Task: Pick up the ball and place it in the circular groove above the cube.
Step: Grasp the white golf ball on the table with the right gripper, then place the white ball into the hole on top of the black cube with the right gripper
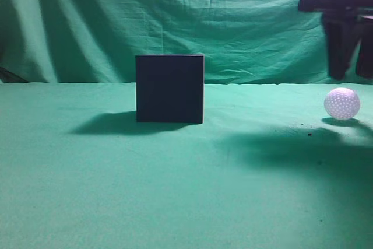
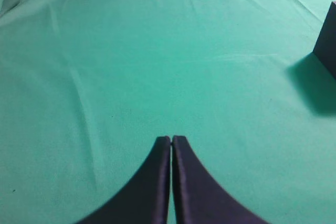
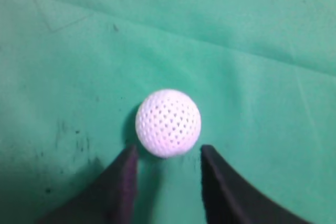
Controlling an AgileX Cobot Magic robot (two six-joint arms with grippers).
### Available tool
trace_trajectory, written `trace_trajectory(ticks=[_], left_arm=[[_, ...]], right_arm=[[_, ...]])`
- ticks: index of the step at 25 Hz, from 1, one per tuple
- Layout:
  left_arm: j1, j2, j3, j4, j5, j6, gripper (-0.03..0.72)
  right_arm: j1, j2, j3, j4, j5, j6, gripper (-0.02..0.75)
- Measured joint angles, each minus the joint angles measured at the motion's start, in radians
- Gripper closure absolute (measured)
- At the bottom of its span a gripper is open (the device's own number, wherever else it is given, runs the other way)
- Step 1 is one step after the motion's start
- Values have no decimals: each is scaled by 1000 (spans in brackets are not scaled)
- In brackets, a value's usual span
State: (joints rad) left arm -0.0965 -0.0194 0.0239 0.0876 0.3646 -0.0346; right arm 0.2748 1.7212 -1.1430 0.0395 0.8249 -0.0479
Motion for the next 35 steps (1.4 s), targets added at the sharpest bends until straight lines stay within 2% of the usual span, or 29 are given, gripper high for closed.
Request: trace_trajectory(ticks=[2, 4, 5, 9, 11, 13, 16, 18, 19, 23, 28, 35], left_arm=[[0, 0, 0, 0, 0, 0, 688], [0, 0, 0, 0, 0, 0, 688], [0, 0, 0, 0, 0, 0, 688], [0, 0, 0, 0, 0, 0, 688], [0, 0, 0, 0, 0, 0, 688], [0, 0, 0, 0, 0, 0, 688], [0, 0, 0, 0, 0, 0, 688], [0, 0, 0, 0, 0, 0, 688], [0, 0, 0, 0, 0, 0, 688], [0, 0, 0, 0, 0, 0, 688], [0, 0, 0, 0, 0, 0, 688], [0, 0, 0, 0, 0, 0, 688]], right_arm=[[0, 45, -30, -2, -3, 15, 297], [0, 79, -49, -2, -14, 30, 180], [0, 94, -52, -4, -26, 41, 148], [0, 133, -54, -4, -60, 55, 151], [0, 149, -54, -6, -72, 58, 219], [0, 166, -56, -6, -76, 59, 211], [0, 181, -58, -6, -74, 63, 318], [0, 181, -60, -6, -73, 71, 417], [0, 181, -62, -6, -66, 74, 438], [2, 181, -120, 18, 23, 82, 430], [45, 181, -299, 103, 141, 24, 430], [256, 181, -505, 121, 175, -15, 430]])
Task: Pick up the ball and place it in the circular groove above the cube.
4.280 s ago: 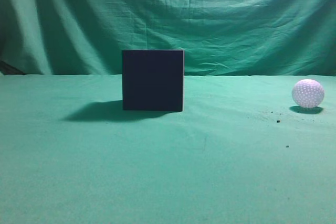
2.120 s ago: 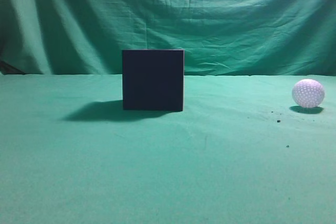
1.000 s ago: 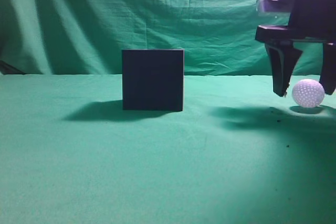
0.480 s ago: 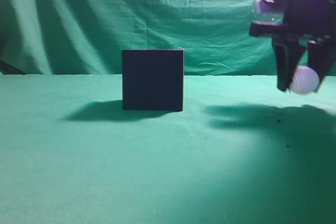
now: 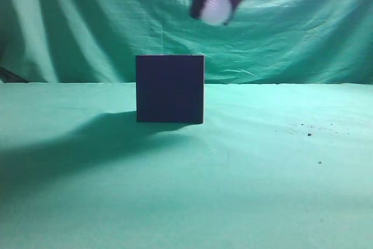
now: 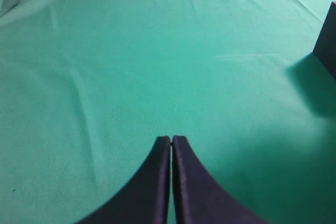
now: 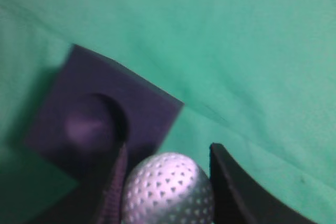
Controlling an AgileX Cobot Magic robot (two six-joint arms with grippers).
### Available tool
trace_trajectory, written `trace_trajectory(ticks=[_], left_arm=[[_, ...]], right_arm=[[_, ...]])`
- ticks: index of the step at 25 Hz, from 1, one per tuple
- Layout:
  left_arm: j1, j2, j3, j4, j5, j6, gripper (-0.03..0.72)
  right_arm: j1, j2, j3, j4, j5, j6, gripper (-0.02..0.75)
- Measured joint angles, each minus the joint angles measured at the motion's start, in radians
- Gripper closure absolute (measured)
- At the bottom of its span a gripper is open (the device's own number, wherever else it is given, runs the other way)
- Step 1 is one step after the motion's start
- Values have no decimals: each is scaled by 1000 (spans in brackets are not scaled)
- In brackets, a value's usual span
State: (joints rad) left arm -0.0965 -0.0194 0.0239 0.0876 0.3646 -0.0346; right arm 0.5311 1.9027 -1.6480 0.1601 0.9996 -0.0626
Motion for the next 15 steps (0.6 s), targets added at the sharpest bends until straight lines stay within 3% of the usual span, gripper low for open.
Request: trace_trajectory(ticks=[6, 15], left_arm=[[0, 0, 0, 0, 0, 0, 688], [0, 0, 0, 0, 0, 0, 688]], right_arm=[[117, 29, -36, -6, -68, -27, 430], [123, 113, -36, -48, -90, -48, 430]])
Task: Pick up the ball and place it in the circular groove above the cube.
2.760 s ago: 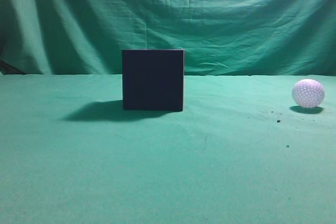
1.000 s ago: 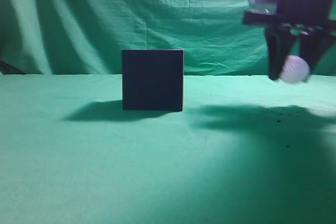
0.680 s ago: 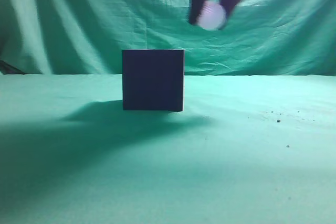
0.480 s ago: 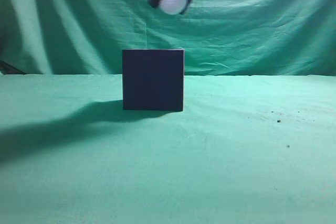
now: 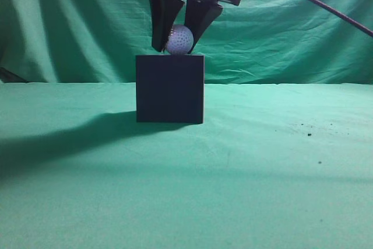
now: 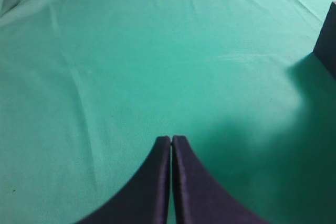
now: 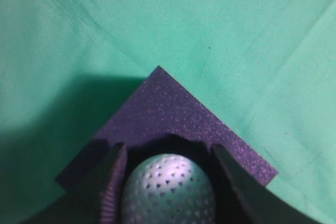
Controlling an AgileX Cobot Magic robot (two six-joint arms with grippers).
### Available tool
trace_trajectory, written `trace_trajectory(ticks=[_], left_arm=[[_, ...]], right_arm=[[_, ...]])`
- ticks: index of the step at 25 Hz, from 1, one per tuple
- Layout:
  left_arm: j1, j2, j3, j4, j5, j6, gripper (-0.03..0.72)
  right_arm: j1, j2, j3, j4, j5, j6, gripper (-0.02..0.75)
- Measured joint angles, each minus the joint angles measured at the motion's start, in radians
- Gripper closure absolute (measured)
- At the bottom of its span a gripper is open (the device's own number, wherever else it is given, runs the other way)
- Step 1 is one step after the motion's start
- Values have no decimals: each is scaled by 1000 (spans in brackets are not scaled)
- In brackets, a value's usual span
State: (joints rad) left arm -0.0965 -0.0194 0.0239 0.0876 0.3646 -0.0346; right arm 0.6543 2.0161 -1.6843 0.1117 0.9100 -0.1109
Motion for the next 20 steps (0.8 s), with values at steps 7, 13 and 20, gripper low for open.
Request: trace_trajectory(ticks=[7, 13, 20], left_arm=[[0, 0, 0, 0, 0, 0, 688], [0, 0, 0, 0, 0, 0, 688], [0, 0, 0, 0, 0, 0, 688]], right_arm=[[0, 4, 0, 0, -12, -9, 231], [0, 4, -58, -11, 39, -19, 159], [0, -5, -277, -113, 305, 113, 679]])
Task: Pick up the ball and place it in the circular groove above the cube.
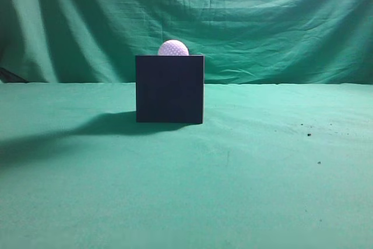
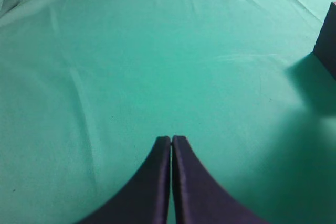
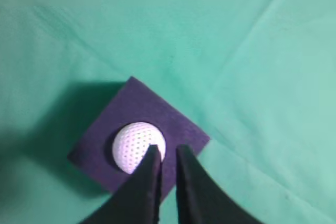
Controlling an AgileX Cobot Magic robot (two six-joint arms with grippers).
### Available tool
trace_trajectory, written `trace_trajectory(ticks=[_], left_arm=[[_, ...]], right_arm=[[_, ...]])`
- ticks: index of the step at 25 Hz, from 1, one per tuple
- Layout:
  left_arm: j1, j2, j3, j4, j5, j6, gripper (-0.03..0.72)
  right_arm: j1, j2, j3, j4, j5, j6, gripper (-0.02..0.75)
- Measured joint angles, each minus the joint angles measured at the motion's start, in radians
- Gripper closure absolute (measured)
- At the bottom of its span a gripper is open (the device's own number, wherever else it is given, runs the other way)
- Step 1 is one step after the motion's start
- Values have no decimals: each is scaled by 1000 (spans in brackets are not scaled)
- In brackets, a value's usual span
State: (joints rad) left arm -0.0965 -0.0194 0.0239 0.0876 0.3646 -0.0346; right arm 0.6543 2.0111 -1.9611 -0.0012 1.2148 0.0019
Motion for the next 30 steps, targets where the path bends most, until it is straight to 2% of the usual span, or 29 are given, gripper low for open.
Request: trace_trajectory(ticks=[2, 7, 10, 17, 25, 30], left_arm=[[0, 0, 0, 0, 0, 0, 688], [0, 0, 0, 0, 0, 0, 688], [0, 0, 0, 0, 0, 0, 688], [0, 0, 0, 0, 0, 0, 688], [0, 0, 0, 0, 0, 0, 688], [0, 0, 0, 0, 0, 0, 688]], right_arm=[[0, -16, -17, -35, 16, 47, 738], [0, -131, 4, -43, 33, 90, 738], [0, -258, 84, -45, 33, 104, 738], [0, -592, 452, -55, 25, 132, 738], [0, -1004, 907, -36, -194, 134, 738], [0, -1253, 1115, -8, -252, 134, 738]])
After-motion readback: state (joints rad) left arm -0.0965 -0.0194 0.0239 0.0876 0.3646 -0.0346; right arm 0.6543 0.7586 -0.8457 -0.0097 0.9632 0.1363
